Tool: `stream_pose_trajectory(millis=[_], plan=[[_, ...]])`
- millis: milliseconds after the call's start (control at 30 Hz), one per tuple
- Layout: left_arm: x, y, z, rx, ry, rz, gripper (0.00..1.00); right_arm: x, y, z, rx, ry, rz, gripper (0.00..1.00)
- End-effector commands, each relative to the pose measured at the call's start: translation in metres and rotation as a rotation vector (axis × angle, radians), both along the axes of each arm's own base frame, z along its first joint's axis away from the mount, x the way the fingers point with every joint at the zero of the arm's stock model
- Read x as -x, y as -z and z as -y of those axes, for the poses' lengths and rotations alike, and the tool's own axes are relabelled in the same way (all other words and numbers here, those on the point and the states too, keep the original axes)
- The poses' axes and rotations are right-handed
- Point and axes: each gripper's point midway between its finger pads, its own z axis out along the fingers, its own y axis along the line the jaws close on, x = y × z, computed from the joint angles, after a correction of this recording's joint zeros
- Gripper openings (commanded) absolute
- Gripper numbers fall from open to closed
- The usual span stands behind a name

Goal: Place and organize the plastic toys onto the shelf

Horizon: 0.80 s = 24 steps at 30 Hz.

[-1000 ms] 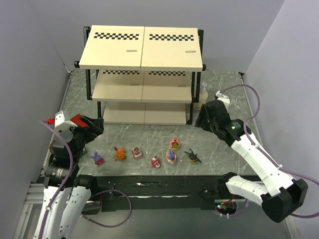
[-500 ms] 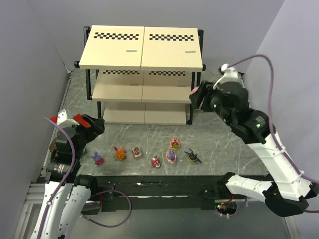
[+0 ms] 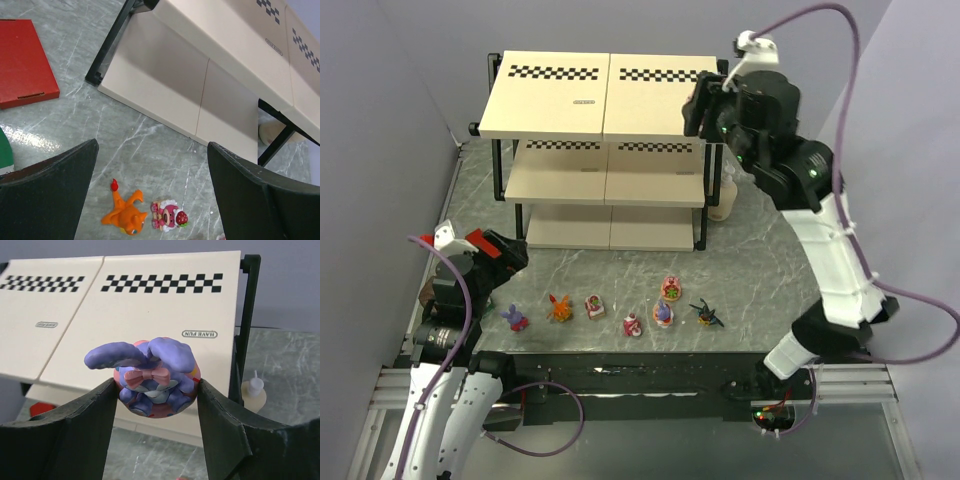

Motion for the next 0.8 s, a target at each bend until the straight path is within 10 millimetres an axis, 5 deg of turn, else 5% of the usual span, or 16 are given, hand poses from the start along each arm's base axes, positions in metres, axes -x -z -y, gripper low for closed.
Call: stream_pose_trajectory(millis=[0,333,533,767], plan=[[-0.002,-0.013,-0.006,0.000,-0.036,0.029,0.96,-0.013,-0.013,0.006,0.060,0.049,0.058,0.00],[-0.001,-0.013,-0.009,-0.001,-0.050,0.028,0.96,-0.039,0.006,-0.005,0.123,0.078,0.033,0.00],[-0.001,-0.013,-0.008,0.002,-0.046,0.031,0.96,-0.049,0.016,-0.005,0.124,0.093,0.000,0.22],[0.000,-0.013,-0.009,0.000,-0.050,0.031,0.96,-0.056,0.023,-0.003,0.086,0.092,-0.038,0.33]])
